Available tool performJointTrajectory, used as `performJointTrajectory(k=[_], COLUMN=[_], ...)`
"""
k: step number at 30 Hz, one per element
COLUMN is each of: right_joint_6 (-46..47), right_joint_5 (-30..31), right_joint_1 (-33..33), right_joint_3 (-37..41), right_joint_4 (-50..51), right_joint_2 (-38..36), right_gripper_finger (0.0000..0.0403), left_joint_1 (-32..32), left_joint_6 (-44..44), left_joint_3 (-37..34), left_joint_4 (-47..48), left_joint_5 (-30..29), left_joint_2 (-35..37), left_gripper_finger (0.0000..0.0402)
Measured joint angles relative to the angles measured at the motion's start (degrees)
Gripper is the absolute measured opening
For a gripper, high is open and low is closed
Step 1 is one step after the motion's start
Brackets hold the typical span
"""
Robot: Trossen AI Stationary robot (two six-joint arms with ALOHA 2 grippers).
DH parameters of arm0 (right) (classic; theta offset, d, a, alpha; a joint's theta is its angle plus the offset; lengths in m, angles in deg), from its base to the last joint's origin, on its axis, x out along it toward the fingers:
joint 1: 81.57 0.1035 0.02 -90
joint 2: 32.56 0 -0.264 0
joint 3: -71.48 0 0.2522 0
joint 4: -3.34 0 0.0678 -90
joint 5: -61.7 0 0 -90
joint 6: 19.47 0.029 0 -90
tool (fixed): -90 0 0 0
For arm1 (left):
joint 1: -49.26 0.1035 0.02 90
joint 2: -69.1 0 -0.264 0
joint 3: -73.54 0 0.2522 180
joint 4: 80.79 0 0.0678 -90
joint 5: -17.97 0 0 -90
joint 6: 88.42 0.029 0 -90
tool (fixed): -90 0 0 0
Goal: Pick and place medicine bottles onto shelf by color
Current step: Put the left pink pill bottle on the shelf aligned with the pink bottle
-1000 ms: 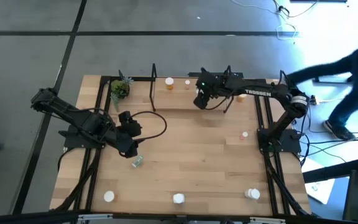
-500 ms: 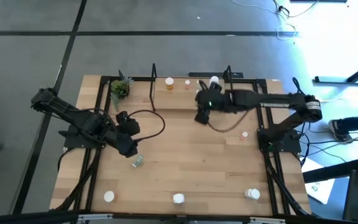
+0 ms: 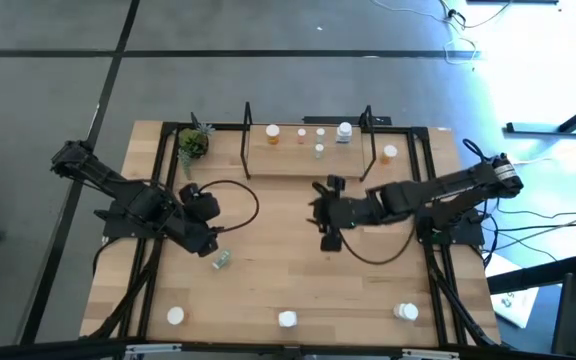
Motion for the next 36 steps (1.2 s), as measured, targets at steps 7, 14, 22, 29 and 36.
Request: performJointTrajectory(k=[7, 14, 22, 29, 36], right_joint_6=[1.37, 1.20, 1.33, 1.22, 1.18], right_joint_5=[-0.01, -2.13, -3.39, -3.45, -3.43], right_joint_1=[5.09, 8.67, 11.58, 12.21, 12.18], right_joint_3=[0.00, 0.02, 0.04, 0.04, 0.04], right_joint_4=[-1.21, -1.90, -2.00, -4.41, -4.41], right_joint_2=[0.00, -0.01, -0.42, -0.44, -0.46], right_gripper_finger=[0.0187, 0.0187, 0.0187, 0.0187, 0.0187], left_joint_1=[-0.15, -0.15, 2.76, 6.79, 10.36], left_joint_6=[-11.26, -14.72, -14.33, -13.66, -12.88], left_joint_3=[0.00, 0.00, -2.04, -10.29, -16.68], left_joint_4=[10.58, 12.27, 13.98, 13.26, 9.70], left_joint_5=[4.43, 7.72, 10.28, 16.73, 17.84], left_joint_2=[0.00, 0.00, 0.02, 0.24, 0.24], left_gripper_finger=[0.0254, 0.0254, 0.0254, 0.0254, 0.0254])
